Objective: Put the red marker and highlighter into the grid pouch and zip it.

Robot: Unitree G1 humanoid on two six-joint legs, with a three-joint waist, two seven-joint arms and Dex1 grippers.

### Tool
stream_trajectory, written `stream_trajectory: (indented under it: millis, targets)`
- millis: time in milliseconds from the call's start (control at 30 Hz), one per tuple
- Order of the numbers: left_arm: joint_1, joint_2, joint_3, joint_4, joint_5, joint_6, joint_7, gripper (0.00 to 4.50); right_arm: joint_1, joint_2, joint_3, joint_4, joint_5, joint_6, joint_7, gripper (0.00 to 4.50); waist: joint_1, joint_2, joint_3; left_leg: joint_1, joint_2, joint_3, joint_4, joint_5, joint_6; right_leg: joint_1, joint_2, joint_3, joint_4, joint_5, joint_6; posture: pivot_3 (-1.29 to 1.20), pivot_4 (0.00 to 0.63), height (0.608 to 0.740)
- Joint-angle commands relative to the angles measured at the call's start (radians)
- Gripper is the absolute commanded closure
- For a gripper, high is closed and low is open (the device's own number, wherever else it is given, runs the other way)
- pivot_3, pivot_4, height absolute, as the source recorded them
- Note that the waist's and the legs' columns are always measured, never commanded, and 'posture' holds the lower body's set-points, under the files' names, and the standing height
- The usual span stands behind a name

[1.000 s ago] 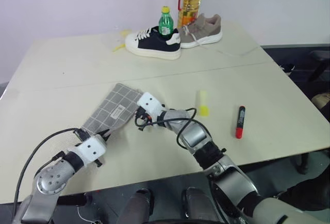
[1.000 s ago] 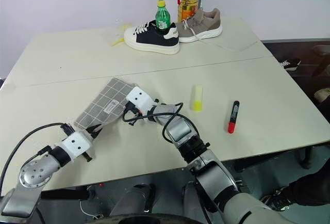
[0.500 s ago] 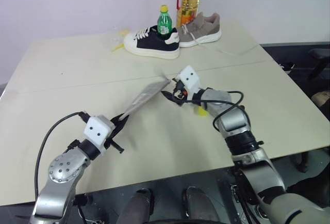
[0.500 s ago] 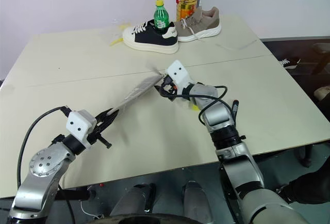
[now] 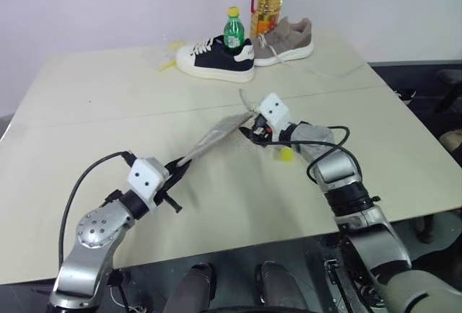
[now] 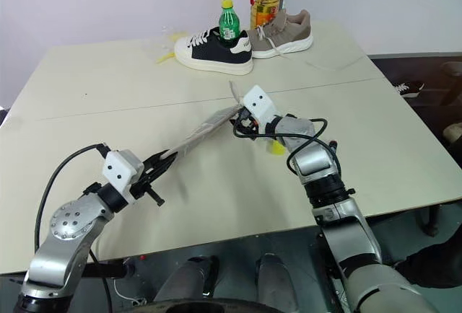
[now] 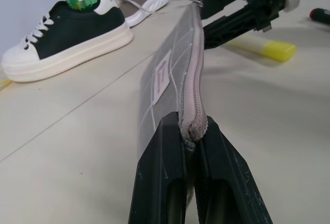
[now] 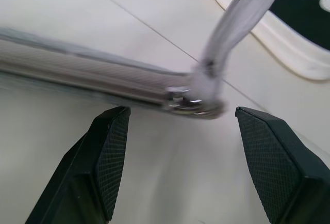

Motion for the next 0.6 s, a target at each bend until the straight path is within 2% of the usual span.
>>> stream_trajectory:
  millis: [33, 133, 267, 433, 600]
  targets:
    - [-0.005, 0.019, 0.003, 0.016, 0.054, -0.056, 0.010, 4.50, 0.001, -0.036, -0.012, -0.041, -0.015, -0.033, 0.008, 1.14, -0.001, 0.000, 0.000, 0.000, 0.000, 0.000, 0.000, 0.000, 0.000, 0.000, 0.000, 0.000, -0.001, 0.000, 0.000, 0.00, 0.150, 0.740]
    - [-0.003, 0.032, -0.002, 0.050, 0.100, -0.109, 0.014, 4.50, 0.017, -0.054, -0.039, -0.078, 0.032, -0.013, 0.044, 1.14, -0.003, 0.000, 0.000, 0.000, 0.001, 0.000, 0.000, 0.000, 0.000, 0.000, 0.000, 0.000, -0.001, -0.001, -0.002, 0.00, 0.150, 0.740]
    - [-0.002, 0.038, -0.024, 0.075, 0.124, -0.147, -0.001, 4.50, 0.031, -0.032, -0.130, -0.129, 0.174, 0.101, 0.091, 1.14, -0.002, 0.000, 0.000, 0.000, 0.001, 0.000, 0.000, 0.000, 0.000, 0.000, 0.000, 0.000, -0.001, -0.001, -0.002, 0.00, 0.150, 0.740]
    - [-0.016, 0.027, -0.041, 0.042, 0.125, -0.115, 0.010, 4.50, 0.022, 0.019, -0.218, -0.151, 0.306, 0.240, 0.079, 1.14, -0.002, 0.000, 0.000, 0.000, 0.001, 0.000, 0.000, 0.000, 0.000, 0.001, 0.000, 0.000, -0.002, -0.001, -0.002, 0.00, 0.150, 0.740]
    - [-0.031, 0.026, -0.042, 0.024, 0.119, -0.085, 0.012, 4.50, -0.016, 0.059, -0.243, -0.122, 0.357, 0.303, 0.039, 1.14, -0.002, 0.001, 0.001, 0.000, 0.001, 0.000, 0.000, 0.000, 0.000, 0.000, 0.000, 0.000, -0.002, -0.001, -0.002, 0.00, 0.150, 0.740]
